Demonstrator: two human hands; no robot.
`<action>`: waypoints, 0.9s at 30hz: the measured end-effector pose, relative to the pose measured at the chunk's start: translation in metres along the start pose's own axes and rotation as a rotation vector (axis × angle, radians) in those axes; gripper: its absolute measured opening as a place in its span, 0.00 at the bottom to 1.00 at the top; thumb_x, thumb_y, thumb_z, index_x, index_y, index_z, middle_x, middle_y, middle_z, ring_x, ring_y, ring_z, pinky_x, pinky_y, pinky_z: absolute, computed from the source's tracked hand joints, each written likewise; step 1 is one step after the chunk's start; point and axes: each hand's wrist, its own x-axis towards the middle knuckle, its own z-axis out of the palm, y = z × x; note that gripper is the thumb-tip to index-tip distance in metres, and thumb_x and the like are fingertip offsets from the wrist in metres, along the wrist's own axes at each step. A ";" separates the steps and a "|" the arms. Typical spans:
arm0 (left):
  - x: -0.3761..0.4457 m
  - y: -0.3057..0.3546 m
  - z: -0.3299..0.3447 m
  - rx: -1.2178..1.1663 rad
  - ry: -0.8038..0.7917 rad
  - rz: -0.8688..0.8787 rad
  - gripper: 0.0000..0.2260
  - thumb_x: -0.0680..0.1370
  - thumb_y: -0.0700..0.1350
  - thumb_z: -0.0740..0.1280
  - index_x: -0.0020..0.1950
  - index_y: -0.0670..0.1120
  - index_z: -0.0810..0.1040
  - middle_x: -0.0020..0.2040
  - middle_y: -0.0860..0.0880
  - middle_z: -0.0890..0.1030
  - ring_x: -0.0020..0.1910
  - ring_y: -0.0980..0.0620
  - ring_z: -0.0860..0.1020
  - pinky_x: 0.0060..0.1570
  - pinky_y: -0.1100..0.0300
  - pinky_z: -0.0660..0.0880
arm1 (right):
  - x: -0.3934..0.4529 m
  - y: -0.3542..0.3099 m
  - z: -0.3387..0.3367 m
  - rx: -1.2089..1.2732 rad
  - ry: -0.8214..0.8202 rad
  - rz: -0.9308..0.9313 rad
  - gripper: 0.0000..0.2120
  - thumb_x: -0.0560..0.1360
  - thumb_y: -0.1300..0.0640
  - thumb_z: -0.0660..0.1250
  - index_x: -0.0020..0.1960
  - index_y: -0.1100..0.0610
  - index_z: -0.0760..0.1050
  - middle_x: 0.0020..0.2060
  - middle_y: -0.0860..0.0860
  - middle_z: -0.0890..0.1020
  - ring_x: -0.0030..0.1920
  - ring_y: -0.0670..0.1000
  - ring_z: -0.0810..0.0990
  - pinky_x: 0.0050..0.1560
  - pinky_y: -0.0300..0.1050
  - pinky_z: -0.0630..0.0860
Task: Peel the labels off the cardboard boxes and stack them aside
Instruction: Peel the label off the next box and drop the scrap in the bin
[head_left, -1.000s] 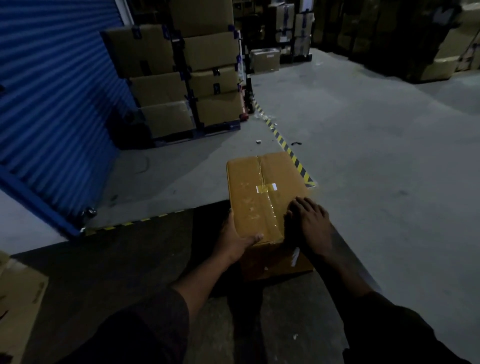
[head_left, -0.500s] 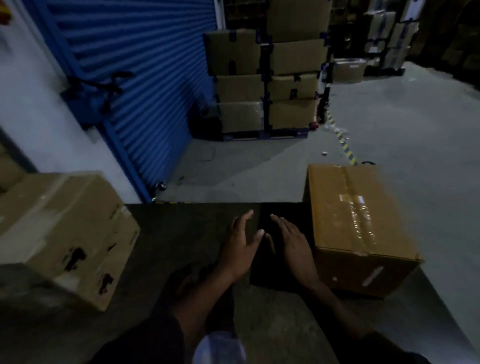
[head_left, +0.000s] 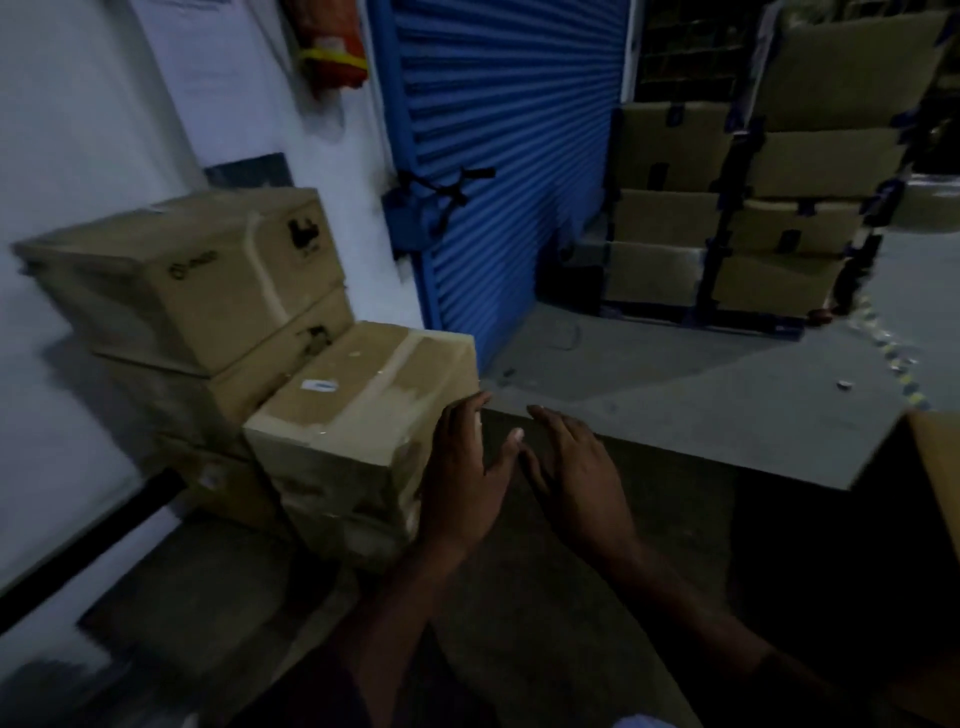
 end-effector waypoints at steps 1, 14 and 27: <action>0.006 -0.014 -0.015 -0.008 0.014 -0.027 0.22 0.78 0.55 0.67 0.70 0.49 0.71 0.66 0.51 0.74 0.65 0.54 0.72 0.65 0.59 0.70 | 0.008 -0.017 0.011 0.013 -0.001 -0.014 0.24 0.79 0.44 0.61 0.71 0.54 0.69 0.66 0.52 0.76 0.65 0.51 0.74 0.64 0.45 0.70; 0.061 -0.166 -0.149 0.184 0.135 -0.257 0.23 0.77 0.51 0.70 0.70 0.46 0.71 0.68 0.44 0.73 0.67 0.44 0.70 0.65 0.58 0.64 | 0.076 -0.133 0.139 0.019 -0.066 0.090 0.25 0.77 0.43 0.63 0.71 0.51 0.67 0.70 0.51 0.70 0.70 0.51 0.66 0.69 0.52 0.67; 0.065 -0.219 -0.157 0.191 0.081 -0.526 0.36 0.76 0.57 0.69 0.78 0.46 0.60 0.75 0.41 0.64 0.73 0.39 0.64 0.70 0.41 0.66 | 0.066 -0.132 0.164 0.120 -0.178 0.430 0.38 0.78 0.45 0.64 0.78 0.57 0.48 0.78 0.56 0.55 0.76 0.58 0.56 0.72 0.60 0.64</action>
